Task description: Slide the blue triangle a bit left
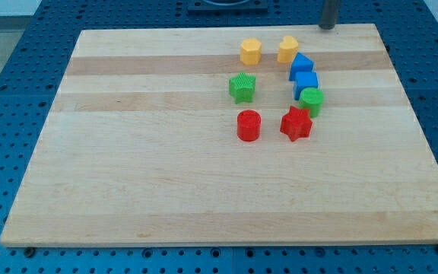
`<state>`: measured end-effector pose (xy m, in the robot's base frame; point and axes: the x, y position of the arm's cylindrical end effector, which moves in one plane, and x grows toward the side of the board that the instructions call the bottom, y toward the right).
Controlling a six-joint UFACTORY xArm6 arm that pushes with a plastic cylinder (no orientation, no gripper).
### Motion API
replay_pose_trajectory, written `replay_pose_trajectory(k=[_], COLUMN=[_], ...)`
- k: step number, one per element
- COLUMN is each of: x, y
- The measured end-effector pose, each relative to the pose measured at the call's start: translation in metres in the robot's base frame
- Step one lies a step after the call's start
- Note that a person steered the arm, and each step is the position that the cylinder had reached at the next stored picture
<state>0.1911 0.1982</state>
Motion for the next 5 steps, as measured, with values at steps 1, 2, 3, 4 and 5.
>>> replay_pose_trajectory(k=[1, 2, 3, 4, 5], x=[0.001, 0.000, 0.001, 0.001, 0.040], y=[0.000, 0.000, 0.000, 0.004, 0.020])
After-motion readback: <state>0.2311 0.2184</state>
